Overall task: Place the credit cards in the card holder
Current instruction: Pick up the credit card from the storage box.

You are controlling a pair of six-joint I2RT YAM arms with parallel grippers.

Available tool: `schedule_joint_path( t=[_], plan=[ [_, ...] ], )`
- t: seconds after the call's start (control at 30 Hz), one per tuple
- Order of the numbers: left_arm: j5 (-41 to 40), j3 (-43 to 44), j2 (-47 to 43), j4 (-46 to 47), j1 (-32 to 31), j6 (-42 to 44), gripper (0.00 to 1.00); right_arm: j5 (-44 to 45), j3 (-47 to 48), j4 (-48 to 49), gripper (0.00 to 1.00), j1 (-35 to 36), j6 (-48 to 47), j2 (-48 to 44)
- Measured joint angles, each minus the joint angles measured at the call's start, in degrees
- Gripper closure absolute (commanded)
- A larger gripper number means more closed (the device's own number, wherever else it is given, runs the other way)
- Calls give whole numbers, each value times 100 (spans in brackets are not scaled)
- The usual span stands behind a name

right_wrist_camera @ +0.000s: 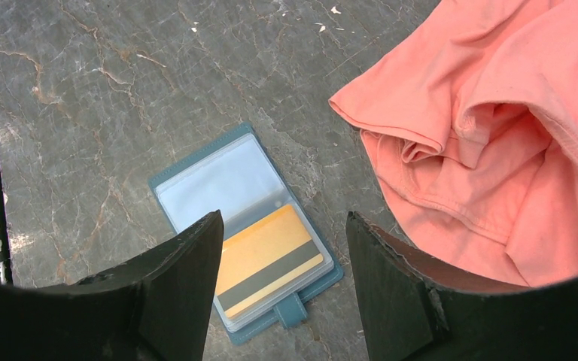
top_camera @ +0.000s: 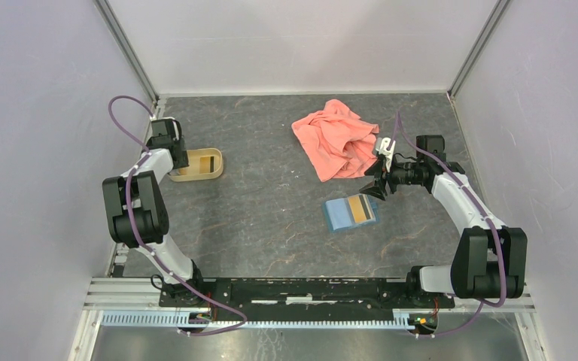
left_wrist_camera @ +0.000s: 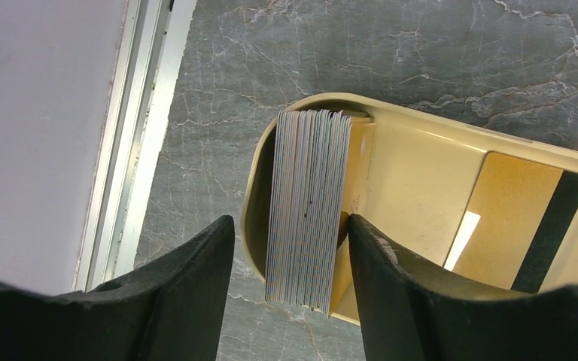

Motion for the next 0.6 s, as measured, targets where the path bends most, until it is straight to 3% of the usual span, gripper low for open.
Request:
schedule_joint_path(
  t=[0.33,0.6],
  plan=[
    [-7,0,-142,-24,2,0,40,0,0,-13,32,0,-7,2],
    [4,0,-249,-22,0,0,50,2,0,-87,32,0,-46,4]
  ],
)
